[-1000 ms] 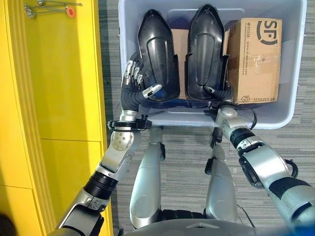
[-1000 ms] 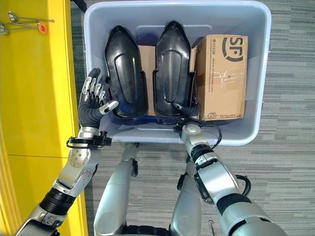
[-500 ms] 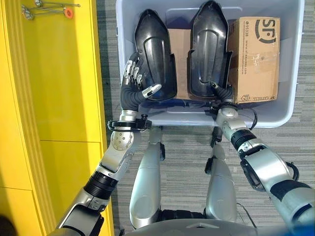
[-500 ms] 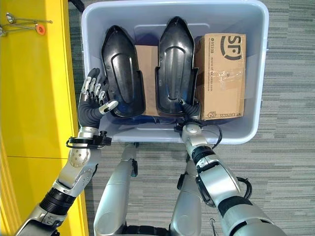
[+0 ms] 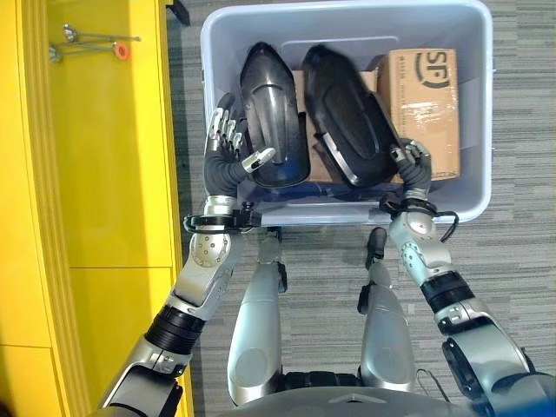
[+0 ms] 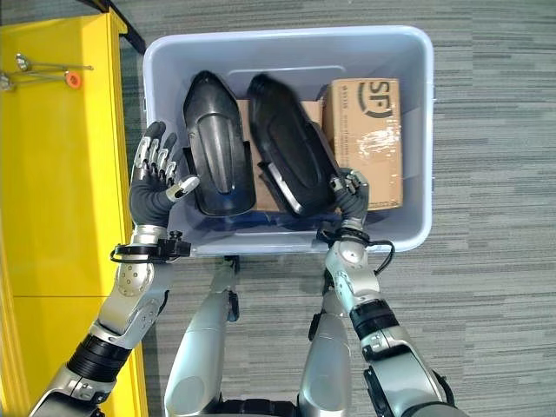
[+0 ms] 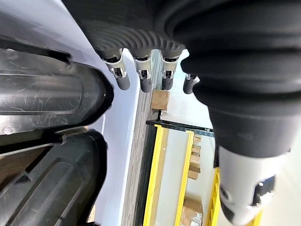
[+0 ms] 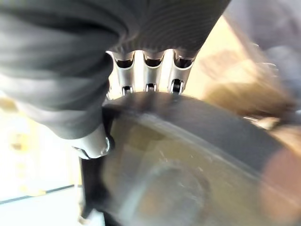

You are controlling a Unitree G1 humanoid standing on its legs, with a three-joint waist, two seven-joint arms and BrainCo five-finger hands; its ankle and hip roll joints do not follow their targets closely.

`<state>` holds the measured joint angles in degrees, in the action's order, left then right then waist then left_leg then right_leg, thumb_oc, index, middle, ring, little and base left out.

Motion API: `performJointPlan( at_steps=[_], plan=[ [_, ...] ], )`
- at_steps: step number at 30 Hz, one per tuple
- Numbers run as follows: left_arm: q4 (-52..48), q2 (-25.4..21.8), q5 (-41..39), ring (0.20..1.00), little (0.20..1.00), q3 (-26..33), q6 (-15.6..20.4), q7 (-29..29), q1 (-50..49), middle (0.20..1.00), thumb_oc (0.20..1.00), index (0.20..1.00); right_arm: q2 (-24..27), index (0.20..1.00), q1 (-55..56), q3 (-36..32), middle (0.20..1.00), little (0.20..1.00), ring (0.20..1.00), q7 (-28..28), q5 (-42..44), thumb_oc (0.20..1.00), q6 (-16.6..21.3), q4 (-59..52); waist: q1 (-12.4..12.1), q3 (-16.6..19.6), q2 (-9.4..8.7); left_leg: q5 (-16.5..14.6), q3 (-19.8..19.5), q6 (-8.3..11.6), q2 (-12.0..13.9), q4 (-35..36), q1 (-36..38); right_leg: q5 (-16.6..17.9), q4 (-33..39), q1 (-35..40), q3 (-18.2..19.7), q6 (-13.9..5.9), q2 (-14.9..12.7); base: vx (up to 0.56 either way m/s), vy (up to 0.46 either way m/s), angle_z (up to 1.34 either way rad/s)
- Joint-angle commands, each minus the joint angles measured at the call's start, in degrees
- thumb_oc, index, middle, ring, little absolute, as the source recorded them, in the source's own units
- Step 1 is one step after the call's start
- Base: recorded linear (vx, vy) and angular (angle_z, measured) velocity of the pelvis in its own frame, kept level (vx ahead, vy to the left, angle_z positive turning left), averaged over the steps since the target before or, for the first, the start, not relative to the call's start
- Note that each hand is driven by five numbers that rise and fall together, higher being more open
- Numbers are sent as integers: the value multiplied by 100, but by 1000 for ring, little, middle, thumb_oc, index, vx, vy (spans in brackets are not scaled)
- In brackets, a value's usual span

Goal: Move parts from the plastic box to the shelf.

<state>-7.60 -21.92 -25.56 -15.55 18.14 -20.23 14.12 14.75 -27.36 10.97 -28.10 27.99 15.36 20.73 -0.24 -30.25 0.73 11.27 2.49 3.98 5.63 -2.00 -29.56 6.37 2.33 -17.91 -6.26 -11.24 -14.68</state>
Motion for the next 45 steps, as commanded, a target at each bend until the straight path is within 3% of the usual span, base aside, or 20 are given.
performJointPlan(
  at_steps=[1, 15, 18, 30, 37, 45],
  plan=[
    [-299, -180, 143, 1000, 1000, 120, 233, 79, -74, 1000, 1000, 1000, 158, 200, -30, -255, 200, 200, 200, 154, -45, 200, 512, -368, -51, 294, -97, -731, 206, 305, 480, -394, 463, -219, -628, -210, -7, 66, -437, 0, 0, 0],
    [-353, -371, 67, 1000, 1000, 664, 138, 546, -845, 1000, 1000, 1000, 171, 200, 1029, -399, 200, 200, 200, 913, 219, 200, 584, -1755, 20, 1088, -313, -742, 232, 346, 620, -152, 1169, -178, -256, 506, -63, 35, -377, 31, -14, 2],
    [-372, -390, 51, 1000, 1000, 877, 59, 753, -1134, 1000, 1000, 1000, 113, 200, 1413, -245, 200, 200, 200, 1455, 817, 200, 501, -2089, 48, 1359, -395, -788, 281, 344, 684, -100, 1464, -200, -178, 769, -60, 25, -346, 69, -24, -8],
    [-357, -329, 137, 1000, 1000, 1381, -207, 1035, -1842, 1000, 1000, 1000, -49, 200, 2071, 266, 200, 200, 200, 2197, 2111, 200, 55, -2376, -6, 1965, -414, -768, 368, 384, 741, 239, 2106, -262, -17, 1330, -141, 8, -309, 34, -15, -1],
    [-328, -303, 194, 1000, 1000, 1561, -334, 1099, -2179, 1000, 1000, 1000, 5, 200, 2311, 357, 200, 200, 200, 2303, 2307, 200, -145, -2478, -62, 2136, -373, -744, 308, 411, 847, 306, 2409, -629, -357, 1630, -235, 59, -223, 34, -29, 4],
    [-381, -268, 156, 1000, 1000, 1653, -402, 1160, -2443, 1000, 1000, 1000, 53, 200, 2355, 329, 200, 200, 200, 2278, 2280, 200, -222, -2429, -150, 2037, -243, -624, 92, 470, 1029, 291, 2573, -1186, -1153, 1707, -394, 203, -67, -15, -53, 17]
  ],
)
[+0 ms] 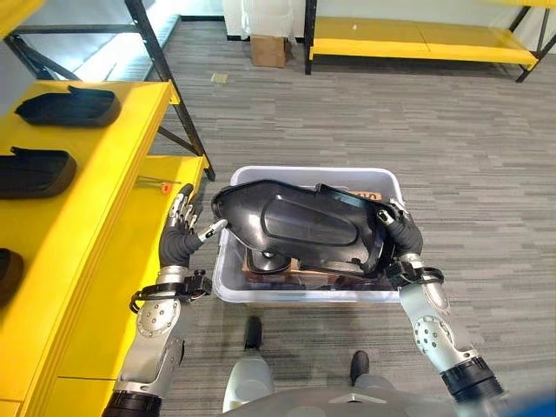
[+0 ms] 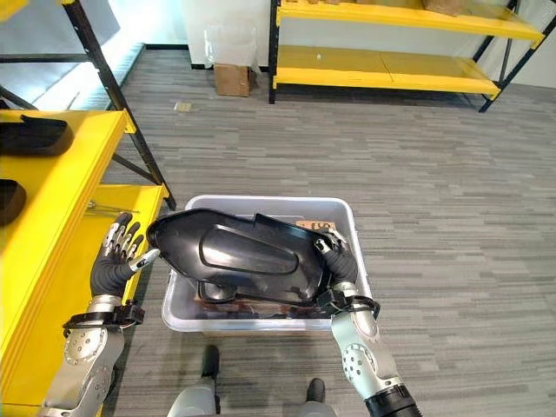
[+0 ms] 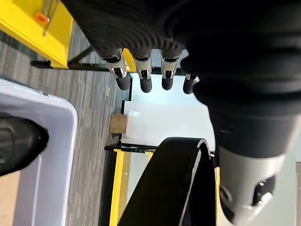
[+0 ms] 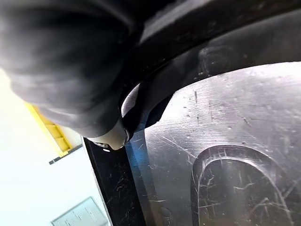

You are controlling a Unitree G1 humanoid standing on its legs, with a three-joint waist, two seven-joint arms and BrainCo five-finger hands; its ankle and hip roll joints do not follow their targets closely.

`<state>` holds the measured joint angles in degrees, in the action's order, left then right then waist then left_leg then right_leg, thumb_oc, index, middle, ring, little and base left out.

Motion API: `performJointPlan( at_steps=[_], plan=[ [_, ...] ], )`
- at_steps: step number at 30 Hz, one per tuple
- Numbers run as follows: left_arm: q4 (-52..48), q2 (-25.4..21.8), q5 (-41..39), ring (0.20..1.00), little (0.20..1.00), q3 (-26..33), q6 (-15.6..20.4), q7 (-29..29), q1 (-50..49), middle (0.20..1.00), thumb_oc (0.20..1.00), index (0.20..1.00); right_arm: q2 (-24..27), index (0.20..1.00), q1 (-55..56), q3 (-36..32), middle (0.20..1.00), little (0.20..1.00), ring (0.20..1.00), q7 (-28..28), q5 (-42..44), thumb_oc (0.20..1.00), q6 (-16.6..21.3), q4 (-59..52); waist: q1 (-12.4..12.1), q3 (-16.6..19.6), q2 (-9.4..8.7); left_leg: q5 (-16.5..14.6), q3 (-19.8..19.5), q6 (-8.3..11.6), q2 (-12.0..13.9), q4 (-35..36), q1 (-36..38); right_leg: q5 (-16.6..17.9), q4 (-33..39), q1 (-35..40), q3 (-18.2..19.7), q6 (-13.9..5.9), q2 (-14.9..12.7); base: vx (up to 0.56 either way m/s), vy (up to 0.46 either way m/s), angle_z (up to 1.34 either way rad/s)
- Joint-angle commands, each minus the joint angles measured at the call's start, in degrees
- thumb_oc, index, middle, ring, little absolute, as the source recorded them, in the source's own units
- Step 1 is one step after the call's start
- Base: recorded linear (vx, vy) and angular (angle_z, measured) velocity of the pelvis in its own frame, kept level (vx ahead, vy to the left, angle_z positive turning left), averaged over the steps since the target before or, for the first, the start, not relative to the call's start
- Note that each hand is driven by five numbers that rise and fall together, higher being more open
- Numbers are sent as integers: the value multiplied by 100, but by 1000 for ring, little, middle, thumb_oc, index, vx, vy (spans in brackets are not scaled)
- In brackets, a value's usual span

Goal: Move parts from the plastic box to the shelf.

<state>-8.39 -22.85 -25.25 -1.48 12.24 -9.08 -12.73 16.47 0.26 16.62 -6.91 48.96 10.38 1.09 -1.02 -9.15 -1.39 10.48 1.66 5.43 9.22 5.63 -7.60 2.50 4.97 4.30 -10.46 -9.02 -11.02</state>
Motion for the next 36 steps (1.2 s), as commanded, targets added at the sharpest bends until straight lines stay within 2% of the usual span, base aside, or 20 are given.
performJointPlan(
  at_steps=[1, 4, 5, 6, 8, 10, 11, 13, 14, 15, 16, 17, 19, 20, 21, 22, 24, 27, 29, 36],
  plan=[
    [-305, -172, 104, 1000, 1000, 279, 184, 14, 206, 1000, 1000, 1000, -91, 200, -437, -246, 200, 200, 200, 138, 142, 200, 279, -468, -91, -116, -4, -498, 134, 341, 722, -483, 383, -919, -1680, -584, 7, 30, -391, -61, -80, 16],
    [-279, -157, 100, 1000, 1000, 372, 177, -2, 106, 1000, 1000, 1000, -14, 200, -459, -265, 200, 200, 200, 146, 78, 200, 296, -517, -130, -231, 40, -380, 11, 350, 838, -479, 382, -1182, -2135, -736, -34, 147, -267, -95, -97, 16],
    [-288, -144, 100, 1000, 1000, 448, 190, -35, 27, 1000, 1000, 1000, 31, 200, -520, -240, 200, 200, 200, 143, 62, 200, 303, -509, -183, -321, 50, -253, -81, 347, 924, -447, 354, -1308, -2344, -871, -26, 235, -146, -252, -260, 16],
    [-299, -102, 57, 1000, 1000, 580, 185, -95, -85, 1000, 1000, 1000, 110, 200, -678, -165, 200, 200, 200, 144, 29, 200, 326, -454, -286, -401, 62, 40, -209, 425, 1087, -310, 273, -1508, -2618, -1076, -71, 378, 63, -263, -287, 1],
    [-268, -62, 51, 1000, 1000, 675, 184, -114, -168, 1000, 1000, 1000, 147, 200, -767, -141, 200, 200, 200, 133, 15, 200, 353, -415, -402, -475, 79, 472, -357, 518, 1217, -166, 152, -1584, -2718, -1209, -200, 482, 220, -195, -230, 2],
    [-211, -3, 9, 1000, 1000, 692, 164, -109, -215, 1000, 1000, 1000, 190, 200, -817, -187, 200, 200, 200, 89, -7, 200, 409, -340, -516, -540, 106, 1053, -480, 663, 1259, -63, -171, -1643, -2656, -1240, -461, 570, 288, -170, -186, 32],
    [-172, 11, -11, 1000, 1000, 665, 155, -109, -195, 1000, 1000, 1000, 222, 200, -838, -231, 200, 200, 200, 59, -26, 200, 419, -328, -531, -568, 101, 1189, -495, 633, 1202, -63, -277, -1618, -2605, -1245, -571, 599, 269, -186, -175, 76],
    [-75, 16, -76, 1000, 1000, 593, 153, -77, -91, 1000, 1000, 1000, 322, 200, -780, -391, 200, 200, 200, 11, -123, 200, 472, -339, -532, -607, 10, 998, -124, 448, 1083, -260, -346, -1437, -2334, -1201, -840, 667, 141, -218, -165, 120],
    [-73, -1, -81, 1000, 1000, 556, 159, -59, -52, 1000, 1000, 1000, 332, 200, -756, -430, 200, 200, 200, -19, -163, 200, 486, -305, -524, -616, -17, 754, -94, 360, 1021, -571, -347, -1365, -2251, -1210, -953, 692, 87, -157, -105, 116],
    [-72, -2, -81, 1000, 1000, 555, 159, -59, -51, 1000, 1000, 1000, 331, 200, -756, -431, 200, 200, 200, -19, -163, 200, 487, -305, -511, -617, -18, 730, -114, 357, 1015, -610, -372, -1368, -2251, -1204, -967, 689, 81, -135, -186, 100],
    [-66, 4, -101, 1000, 1000, 504, 193, -27, -1, 1000, 1000, 1000, 346, 200, -652, -485, 200, 200, 200, -37, -164, 200, 518, -281, -464, -616, -104, 55, -62, 253, 885, -1299, -247, -1360, -2150, -1150, -1126, 730, -23, -49, -128, 78],
    [-66, 2, -102, 1000, 1000, 502, 193, -27, -2, 1000, 1000, 1000, 345, 200, -647, -487, 200, 200, 200, -36, -164, 200, 517, -283, -452, -619, -100, 23, -83, 249, 882, -1342, -267, -1363, -2148, -1136, -1142, 725, -26, -134, -170, 75],
    [-81, -6, -123, 1000, 1000, 453, 204, -46, 182, 1000, 1000, 1000, 331, 200, -551, -505, 200, 200, 200, -63, -157, 200, 536, -270, -306, -557, -125, -375, 253, 176, 948, -1977, -98, -1306, -2080, -1136, -1475, 825, -122, -141, -19, 126],
    [-80, -31, -135, 1000, 1000, 403, 214, -41, 275, 1000, 1000, 1000, 246, 200, -515, -462, 200, 200, 200, -87, -100, 200, 501, -214, -274, -529, -113, -756, -1, 166, 734, -2314, 143, -1253, -2147, -1184, -1612, 857, -189, -72, 100, 154],
    [-78, -30, -142, 1000, 1000, 406, 221, -73, 303, 1000, 1000, 1000, 202, 200, -489, -479, 200, 200, 200, -109, -90, 200, 486, -191, -238, -508, -101, -1050, -64, 155, 614, -2093, 338, -1214, -2192, -1179, -1672, 788, -266, 15, 205, 113],
    [-98, 0, -164, 1000, 1000, 411, 218, -70, 249, 1000, 1000, 1000, 137, 200, -443, -543, 200, 200, 200, -125, -30, 200, 489, -188, -155, -404, -48, -1425, 43, 72, 534, -1515, 557, -1068, -2179, -1148, -1718, 646, -368, 72, 337, 150],
    [-191, -43, -163, 1000, 1000, 386, 171, 6, 166, 1000, 1000, 1000, 113, 200, -293, -609, 200, 200, 200, -139, -19, 200, 475, -223, -191, -410, -19, -1440, 232, 78, 543, -1336, 521, -948, -2224, -994, -1902, 532, -630, 62, 323, 121],
    [-322, -206, -39, 1000, 1000, 389, 181, 42, 179, 1000, 1000, 1000, 63, 200, -251, -692, 200, 200, 200, -135, -61, 200, 462, -235, -254, -488, -39, -1560, 178, 27, 327, -1402, 428, -663, -2179, -814, -2138, 348, -956, 2, 212, 60],
    [-290, -238, 1, 1000, 1000, 398, 186, 51, 159, 1000, 1000, 1000, 40, 200, -231, -706, 200, 200, 200, -130, -86, 200, 439, -217, -263, -492, -45, -1595, 158, 9, 260, -1356, 444, -572, -2150, -763, -2199, 273, -1037, 7, 159, 57],
    [-386, -389, 196, 1000, 1000, 633, 188, 11, -9, 1000, 1000, 1000, -203, 200, -314, -557, 200, 200, 200, -107, -108, 200, 315, -45, -511, -479, -205, -1784, -70, -208, -300, -1383, 306, 67, -1660, -482, -2323, -86, -1399, 32, 169, 24]
  ],
)
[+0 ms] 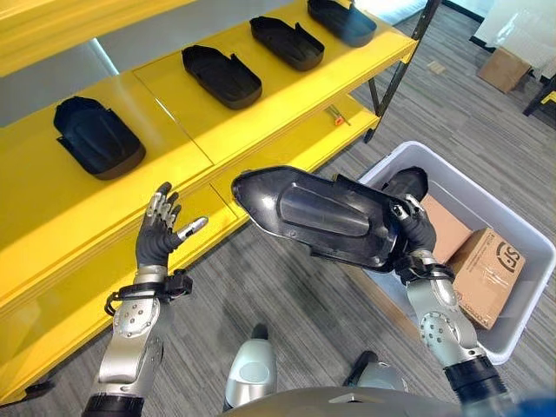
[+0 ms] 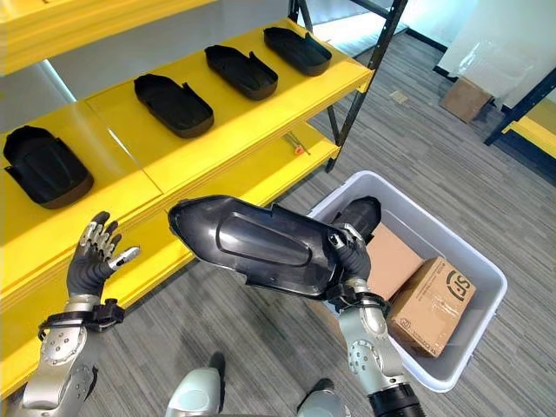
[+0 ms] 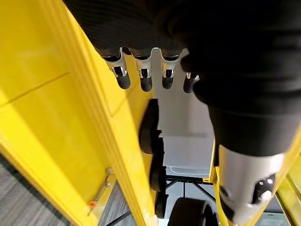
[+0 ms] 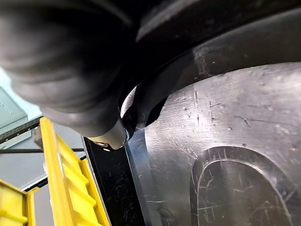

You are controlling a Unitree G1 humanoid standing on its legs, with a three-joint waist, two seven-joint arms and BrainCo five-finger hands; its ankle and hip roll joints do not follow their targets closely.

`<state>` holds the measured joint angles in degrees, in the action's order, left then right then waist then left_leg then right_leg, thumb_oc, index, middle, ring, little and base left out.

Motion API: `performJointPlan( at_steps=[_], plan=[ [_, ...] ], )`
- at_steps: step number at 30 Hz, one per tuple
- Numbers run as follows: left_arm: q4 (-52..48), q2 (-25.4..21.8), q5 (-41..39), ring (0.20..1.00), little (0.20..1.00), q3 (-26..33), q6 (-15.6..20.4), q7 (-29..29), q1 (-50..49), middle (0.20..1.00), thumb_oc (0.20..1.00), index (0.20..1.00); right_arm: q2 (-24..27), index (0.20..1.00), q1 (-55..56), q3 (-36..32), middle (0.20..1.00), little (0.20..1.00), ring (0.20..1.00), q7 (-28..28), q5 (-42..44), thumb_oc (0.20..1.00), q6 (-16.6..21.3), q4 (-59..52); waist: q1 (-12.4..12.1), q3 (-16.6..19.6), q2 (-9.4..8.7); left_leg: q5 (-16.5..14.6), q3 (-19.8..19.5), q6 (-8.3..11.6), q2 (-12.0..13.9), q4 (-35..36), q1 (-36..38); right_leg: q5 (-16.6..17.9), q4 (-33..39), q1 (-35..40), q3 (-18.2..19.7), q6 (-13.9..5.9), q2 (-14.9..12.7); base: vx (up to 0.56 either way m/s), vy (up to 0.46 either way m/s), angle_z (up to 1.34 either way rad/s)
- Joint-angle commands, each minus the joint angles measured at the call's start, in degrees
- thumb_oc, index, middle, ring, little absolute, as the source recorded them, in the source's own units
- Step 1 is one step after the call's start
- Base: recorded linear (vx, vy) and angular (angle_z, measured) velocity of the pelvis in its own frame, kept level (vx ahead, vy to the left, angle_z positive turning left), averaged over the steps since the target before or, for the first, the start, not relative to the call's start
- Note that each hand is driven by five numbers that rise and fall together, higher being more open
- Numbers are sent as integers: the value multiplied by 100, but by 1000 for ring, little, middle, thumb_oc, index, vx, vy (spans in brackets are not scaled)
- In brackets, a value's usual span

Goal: Move parts from the plastic box to the shelf.

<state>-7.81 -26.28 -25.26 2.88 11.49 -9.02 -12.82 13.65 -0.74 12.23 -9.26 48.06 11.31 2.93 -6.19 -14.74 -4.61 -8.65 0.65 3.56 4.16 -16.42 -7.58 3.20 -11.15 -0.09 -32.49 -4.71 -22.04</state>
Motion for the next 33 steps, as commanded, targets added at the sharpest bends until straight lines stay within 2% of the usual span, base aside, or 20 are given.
performJointPlan(
  at_steps=[1, 2, 4, 7, 8, 9, 10, 12, 13, 15, 16, 17, 18, 19, 20, 21, 23, 25, 30, 33],
  plan=[
    [-502, -45, 216, 1000, 1000, 228, 275, -6, -32, 1000, 1000, 1000, 36, 200, -242, -136, 200, 200, 200, 110, -10, 200, 227, -177, -82, 83, 75, 78, -58, -84, 74, 750, 215, 108, 42, 25, -160, -565, -355, 33, 196, 40],
    [-513, -51, 230, 1000, 1000, 244, 272, -9, -48, 1000, 1000, 1000, 10, 200, -251, -154, 200, 200, 200, 103, -16, 200, 223, -163, -110, 84, 56, 49, -91, -121, 7, 716, 181, 177, 69, 50, -177, -592, -397, 45, 277, 49],
    [-531, -84, 287, 1000, 1000, 249, 288, -33, -27, 1000, 1000, 1000, -96, 200, -287, -219, 200, 200, 200, 28, -34, 200, 247, -67, -211, 123, -38, -25, -308, -276, -392, 587, -9, 626, 304, 222, -226, -776, -602, 75, 313, 60],
    [-459, -112, 320, 1000, 1000, 328, 322, -89, -12, 1000, 1000, 1000, -194, 200, -290, -196, 200, 200, 200, 17, 5, 200, 256, 8, -169, 252, -15, 20, -430, -413, -591, 764, 82, 906, 254, 183, 166, -810, -654, 103, 199, 55],
    [-459, -113, 320, 1000, 1000, 329, 322, -89, -12, 1000, 1000, 1000, -195, 200, -290, -195, 200, 200, 200, 17, 5, 200, 257, 9, -171, 253, -18, 22, -426, -414, -592, 768, 83, 906, 251, 178, 171, -811, -657, 61, 243, 41],
    [-396, -164, 343, 1000, 1000, 318, 366, -130, 49, 1000, 1000, 1000, -242, 200, -270, -120, 200, 200, 200, 51, 83, 200, 275, -17, 42, 306, 55, 253, -573, -569, -714, 992, 128, 912, 47, -93, 1077, -550, -444, 92, 248, 43],
    [-300, -179, 329, 1000, 1000, 235, 386, -118, 141, 1000, 1000, 1000, -250, 200, -263, -87, 200, 200, 200, 96, 142, 200, 266, -37, 274, 363, 147, 359, -725, -602, -712, 1169, 217, 611, 13, -396, 2049, -360, 87, 163, 318, 49],
    [-191, -207, 327, 1000, 1000, 76, 338, -41, 248, 1000, 1000, 1000, -173, 200, -188, -31, 200, 200, 200, 149, 285, 200, 244, -87, 486, 363, 246, 487, -983, -620, -745, 1324, 369, 145, -135, -691, 3135, -195, 927, 160, 178, 77],
    [-195, -204, 333, 1000, 1000, 52, 308, -10, 247, 1000, 1000, 1000, -157, 200, -133, -17, 200, 200, 200, 200, 343, 200, 211, -121, 521, 355, 239, 552, -1026, -637, -750, 1354, 369, -57, -221, -759, 3206, -143, 1214, 84, 80, 89],
    [-216, -197, 378, 1000, 1000, 53, 246, 46, 195, 1000, 1000, 1000, -152, 200, -6, 10, 200, 200, 200, 298, 369, 200, 168, -99, 550, 387, 196, 612, -1142, -663, -737, 1498, 475, -466, -421, -795, 3096, -10, 1685, 53, -8, 61],
    [-258, -180, 372, 1000, 1000, 67, 240, 41, 168, 1000, 1000, 1000, -163, 200, 9, 48, 200, 200, 200, 320, 392, 200, 154, -34, 555, 432, 164, 647, -1159, -674, -741, 1554, 501, -552, -374, -805, 3048, 8, 1869, 32, -31, 58],
    [-264, -179, 372, 1000, 1000, 70, 237, 41, 160, 1000, 1000, 1000, -164, 200, 10, 52, 200, 200, 200, 323, 394, 200, 156, -30, 558, 436, 165, 646, -1162, -671, -735, 1566, 510, -558, -375, -801, 3046, 12, 1873, 25, -54, 38],
    [-292, -139, 367, 1000, 1000, 143, 260, -15, 138, 1000, 1000, 1000, -179, 200, -73, 142, 200, 200, 200, 342, 380, 200, 135, 80, 522, 487, 111, 667, -1090, -660, -764, 1592, 527, -578, -56, -773, 2961, 52, 2047, 15, -39, 5],
    [-294, -139, 367, 1000, 1000, 147, 259, -16, 135, 1000, 1000, 1000, -181, 200, -77, 145, 200, 200, 200, 344, 381, 200, 137, 85, 518, 482, 114, 666, -1086, -658, -756, 1599, 539, -564, -28, -753, 2964, 54, 2056, 6, -81, -23],
    [-297, -109, 352, 1000, 1000, 176, 271, -69, 122, 1000, 1000, 1000, -173, 200, -125, 201, 200, 200, 200, 326, 387, 200, 131, 145, 487, 507, 73, 666, -1049, -639, -783, 1580, 525, -565, 297, -630, 2896, 90, 2120, 13, -85, -30],
    [-333, -13, 274, 1000, 1000, 202, 304, -53, 83, 1000, 1000, 1000, -152, 200, -108, 237, 200, 200, 200, 322, 398, 200, 105, 148, 441, 557, 36, 663, -1028, -607, -823, 1510, 518, -572, 526, -462, 2992, 115, 2084, 11, -84, -33],
    [-337, 4, 257, 1000, 1000, 207, 321, -56, 67, 1000, 1000, 1000, -101, 200, -132, 252, 200, 200, 200, 323, 381, 200, 105, 137, 434, 560, 42, 649, -1022, -598, -822, 1477, 511, -565, 538, -443, 3108, 140, 2167, 15, -70, -24],
    [-361, 101, 151, 1000, 1000, 278, 347, -31, -100, 1000, 1000, 1000, -25, 200, -139, 210, 200, 200, 200, 330, 319, 200, 70, 114, 363, 602, 71, 602, -923, -560, -779, 1462, 554, -554, 695, -322, 2907, 138, 2098, 49, -87, -4],
    [-357, 134, 75, 1000, 1000, 197, 256, 53, -216, 1000, 1000, 1000, 55, 200, 40, 78, 200, 200, 200, 331, 312, 200, 38, 84, 440, 699, 128, 610, -964, -519, -763, 1478, 649, -629, 798, -112, 2872, 221, 2118, 45, -70, 8],
    [-358, 135, 47, 1000, 1000, 131, 258, 85, -177, 1000, 1000, 1000, 113, 200, 73, 26, 200, 200, 200, 341, 316, 200, 59, 99, 473, 624, 139, 513, -1048, -464, -848, 1058, 511, -695, 738, -76, 2774, 299, 2085, -20, -46, 24]
  ],
)
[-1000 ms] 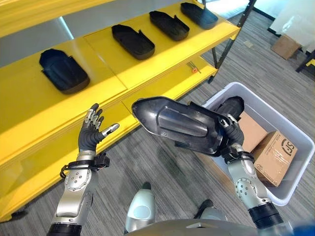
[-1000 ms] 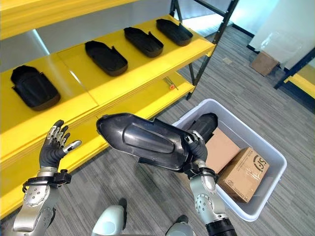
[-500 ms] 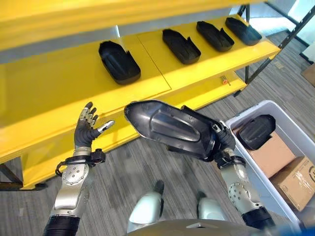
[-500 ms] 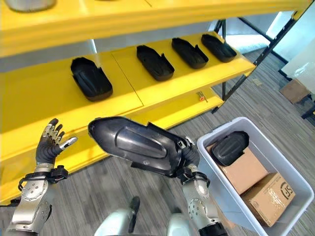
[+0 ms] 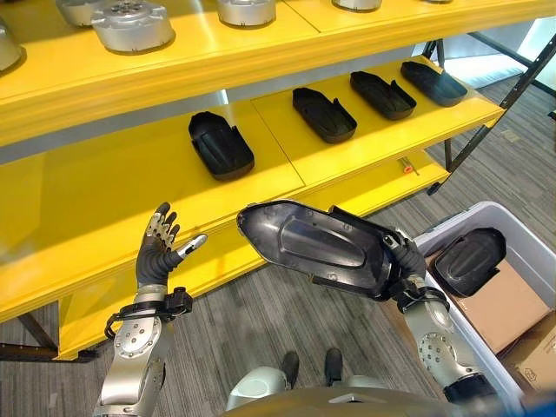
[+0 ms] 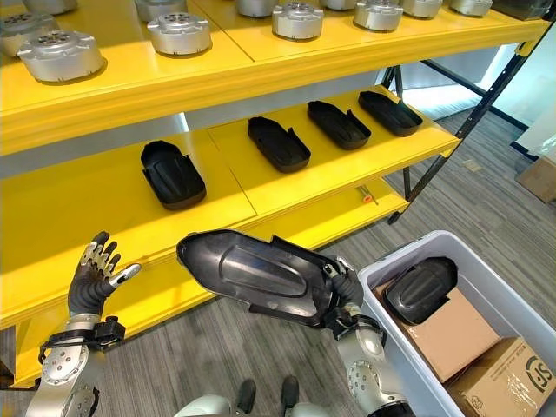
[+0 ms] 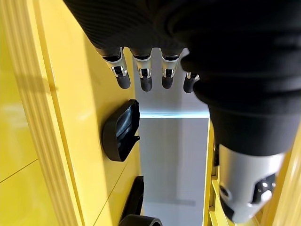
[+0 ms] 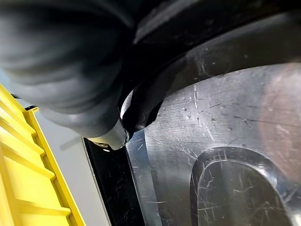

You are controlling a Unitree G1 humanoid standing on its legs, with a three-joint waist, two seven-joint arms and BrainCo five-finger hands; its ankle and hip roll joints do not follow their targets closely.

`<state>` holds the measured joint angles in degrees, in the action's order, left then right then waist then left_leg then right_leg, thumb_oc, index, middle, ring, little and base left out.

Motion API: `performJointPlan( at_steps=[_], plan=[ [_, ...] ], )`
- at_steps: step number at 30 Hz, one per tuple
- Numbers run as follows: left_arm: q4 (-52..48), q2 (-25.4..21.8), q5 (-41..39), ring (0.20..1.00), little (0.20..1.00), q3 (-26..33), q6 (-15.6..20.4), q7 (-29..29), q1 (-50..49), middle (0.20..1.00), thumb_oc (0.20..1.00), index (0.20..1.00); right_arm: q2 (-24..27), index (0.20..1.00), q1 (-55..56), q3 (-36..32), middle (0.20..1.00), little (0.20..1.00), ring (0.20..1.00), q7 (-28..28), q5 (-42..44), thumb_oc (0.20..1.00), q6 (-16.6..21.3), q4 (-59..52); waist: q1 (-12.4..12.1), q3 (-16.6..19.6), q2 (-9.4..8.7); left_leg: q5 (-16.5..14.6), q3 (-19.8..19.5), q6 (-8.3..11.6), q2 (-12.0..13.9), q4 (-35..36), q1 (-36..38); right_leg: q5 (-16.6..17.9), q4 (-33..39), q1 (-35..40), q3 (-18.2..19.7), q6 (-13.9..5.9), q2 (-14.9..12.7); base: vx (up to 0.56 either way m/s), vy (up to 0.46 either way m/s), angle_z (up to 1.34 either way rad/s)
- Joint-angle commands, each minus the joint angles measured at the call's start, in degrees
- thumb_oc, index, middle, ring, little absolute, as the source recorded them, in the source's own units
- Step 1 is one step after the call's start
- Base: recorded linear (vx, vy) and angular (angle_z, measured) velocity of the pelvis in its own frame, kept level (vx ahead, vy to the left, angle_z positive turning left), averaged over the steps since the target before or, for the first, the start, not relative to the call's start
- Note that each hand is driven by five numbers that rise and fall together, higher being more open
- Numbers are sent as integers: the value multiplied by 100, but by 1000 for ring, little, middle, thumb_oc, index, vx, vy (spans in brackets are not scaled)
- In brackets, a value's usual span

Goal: Move parts from the plastic box to the shelf.

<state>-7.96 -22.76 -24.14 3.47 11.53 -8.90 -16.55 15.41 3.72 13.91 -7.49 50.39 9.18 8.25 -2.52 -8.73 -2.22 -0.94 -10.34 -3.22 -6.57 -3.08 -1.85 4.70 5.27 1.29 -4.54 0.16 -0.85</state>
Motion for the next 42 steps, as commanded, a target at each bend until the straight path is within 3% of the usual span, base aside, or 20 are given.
performJointPlan(
  at_steps=[1, 2, 3, 6, 7, 8, 10, 11, 12, 14, 19, 21, 25, 31, 37, 42],
  plan=[
    [-357, -194, -72, 1000, 1000, 61, 258, 83, 181, 1000, 1000, 1000, -51, 200, -346, -161, 200, 200, 200, 183, 92, 200, 287, -444, 106, 4, -96, -299, 30, 216, 184, -391, -95, -852, -914, -199, -33, -171, -44, -47, -44, 40],
    [-384, -163, -86, 1000, 1000, 71, 250, 91, 168, 1000, 1000, 1000, -6, 200, -342, -194, 200, 200, 200, 203, 52, 200, 301, -454, 100, -55, -85, -361, 65, 258, 118, -606, -191, -871, -946, -210, -79, -156, -73, -98, -5, 24],
    [-344, -159, -81, 1000, 1000, 89, 235, 97, 187, 1000, 1000, 1000, 24, 200, -373, -242, 200, 200, 200, 173, 66, 200, 335, -418, 163, -142, -150, -415, 429, 410, 404, -915, -334, -874, -1014, -264, -171, -142, -203, -105, 29, 21],
    [-346, -158, -116, 1000, 1000, 102, 244, 90, 163, 1000, 1000, 1000, 36, 200, -417, -191, 200, 200, 200, 150, 89, 200, 331, -409, 106, -172, -185, -443, 440, 462, 735, -852, -211, -909, -1090, -277, -98, -148, -243, -33, 49, 34],
    [-365, -131, -125, 1000, 1000, 173, 245, 6, 165, 1000, 1000, 1000, 36, 200, -419, -175, 200, 200, 200, 137, 102, 200, 306, -384, 151, -125, -203, -37, 440, 541, 1342, -672, -159, -970, -1195, -381, -89, -172, -334, -39, 95, 21],
    [-367, -127, -134, 1000, 1000, 181, 236, -14, 176, 1000, 1000, 1000, 35, 200, -432, -168, 200, 200, 200, 123, 115, 200, 315, -361, 185, -116, -183, 229, 506, 575, 1610, -554, -147, -1014, -1280, -462, -138, -177, -369, -72, 150, 1],
    [-374, -140, -124, 1000, 1000, 181, 236, -69, 242, 1000, 1000, 1000, 44, 200, -443, -179, 200, 200, 200, 69, 122, 200, 370, -318, 300, -90, -99, 1044, 796, 719, 2408, -66, -198, -1122, -1545, -699, -295, -215, -516, -53, 135, 19],
    [-373, -137, -123, 1000, 1000, 181, 236, -70, 242, 1000, 1000, 1000, 46, 200, -443, -177, 200, 200, 200, 68, 122, 200, 371, -317, 302, -73, -94, 1094, 804, 735, 2422, 18, -172, -1152, -1592, -735, -296, -204, -507, -4, 165, 36],
    [-386, -173, -125, 1000, 1000, 162, 212, -65, 308, 1000, 1000, 1000, 39, 200, -455, -164, 200, 200, 200, 11, 131, 200, 406, -255, 304, -55, 12, 1692, 815, 944, 2808, 403, -199, -1267, -1882, -885, -329, -275, -564, 9, 171, 40],
    [-388, -221, -127, 1000, 1000, 134, 216, -71, 435, 1000, 1000, 1000, 57, 200, -493, -121, 200, 200, 200, -44, 97, 200, 424, -221, 350, -83, 197, 2081, 1155, 1168, 3035, 735, -140, -1429, -2369, -1140, -438, -311, -613, -13, 185, 36],
    [-335, -227, -169, 1000, 1000, -9, 238, -21, 621, 1000, 1000, 1000, 27, 200, -489, -21, 200, 200, 200, -43, 101, 200, 426, -224, 321, -116, 428, 2003, 1306, 1368, 3154, 808, -121, -1605, -2909, -1365, -461, -398, -699, 28, 138, 19],
    [-344, -263, -181, 1000, 1000, 11, 239, -27, 642, 1000, 1000, 1000, 12, 200, -454, -22, 200, 200, 200, -31, 129, 200, 423, -260, 304, -160, 453, 1895, 1377, 1363, 3139, 776, -105, -1638, -3027, -1341, -483, -464, -861, 91, 215, 17],
    [-254, -373, -204, 1000, 1000, -8, 241, -55, 697, 1000, 1000, 1000, -28, 200, -362, -20, 200, 200, 200, -8, 131, 200, 408, -430, 219, -241, 363, 1253, 1312, 1253, 2840, 671, -100, -1523, -2827, -1018, -596, -653, -1223, 115, 215, 25],
    [-189, -531, -135, 1000, 1000, -104, 227, -38, 790, 1000, 1000, 1000, -86, 200, -320, 49, 200, 200, 200, 92, 135, 200, 334, -600, 80, -302, 181, 698, 1008, 1145, 2332, 206, -408, -1158, -2164, -381, -975, -881, -1687, 102, 188, 23],
    [-187, -669, -115, 1000, 1000, -145, 183, -60, 864, 1000, 1000, 1000, -164, 200, -537, 220, 200, 200, 200, 65, 97, 200, 290, -560, -88, -278, 13, 483, 815, 1065, 2065, -32, -649, -932, -1736, -48, -1279, -988, -1863, 63, 91, 32],
    [-190, -767, -172, 1000, 1000, -219, 118, -100, 887, 1000, 1000, 1000, -334, 200, -1180, 394, 200, 200, 200, -202, 100, 200, 307, -119, -500, -186, -183, 389, 598, 1015, 1821, -135, -871, -657, -1408, 230, -1612, -1102, -1938, 57, 22, 24]
  ],
)
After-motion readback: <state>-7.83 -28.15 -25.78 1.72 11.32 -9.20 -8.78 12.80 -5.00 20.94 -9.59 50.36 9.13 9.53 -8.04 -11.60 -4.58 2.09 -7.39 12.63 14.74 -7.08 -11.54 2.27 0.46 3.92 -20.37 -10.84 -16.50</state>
